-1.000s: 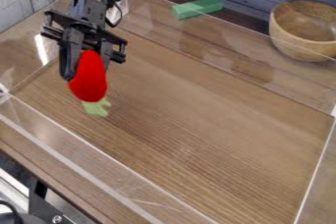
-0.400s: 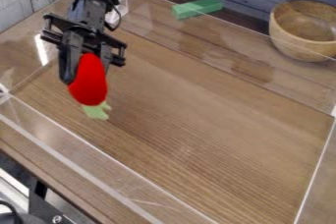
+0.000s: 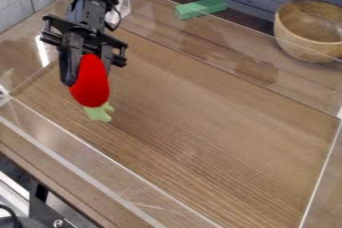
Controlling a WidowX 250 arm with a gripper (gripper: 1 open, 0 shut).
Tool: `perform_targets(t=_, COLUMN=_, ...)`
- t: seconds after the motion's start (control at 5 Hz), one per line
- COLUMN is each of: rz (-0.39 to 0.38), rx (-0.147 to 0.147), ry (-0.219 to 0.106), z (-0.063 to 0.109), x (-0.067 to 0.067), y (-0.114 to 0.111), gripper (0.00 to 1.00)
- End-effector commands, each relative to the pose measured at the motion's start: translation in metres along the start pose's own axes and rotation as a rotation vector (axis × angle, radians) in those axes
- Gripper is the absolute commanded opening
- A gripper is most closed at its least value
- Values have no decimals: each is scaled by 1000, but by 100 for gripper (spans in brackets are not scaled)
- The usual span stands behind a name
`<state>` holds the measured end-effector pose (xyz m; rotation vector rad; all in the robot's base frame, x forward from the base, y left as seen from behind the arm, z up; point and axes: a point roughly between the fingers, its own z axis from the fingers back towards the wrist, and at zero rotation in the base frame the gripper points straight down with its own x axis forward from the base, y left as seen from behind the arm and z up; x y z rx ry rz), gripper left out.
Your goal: Move the red object to the left side of the table
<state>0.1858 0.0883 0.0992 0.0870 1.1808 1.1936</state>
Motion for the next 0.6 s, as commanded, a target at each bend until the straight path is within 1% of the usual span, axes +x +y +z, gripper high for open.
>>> perform_targets(t=0.0, rz=7, rx=-64, ry=-30, z=9, x=-7, y=9, gripper=0)
perform_targets(t=0.4, rz=7, rx=-79, ry=-6, z=12, x=-6, y=8, gripper=0)
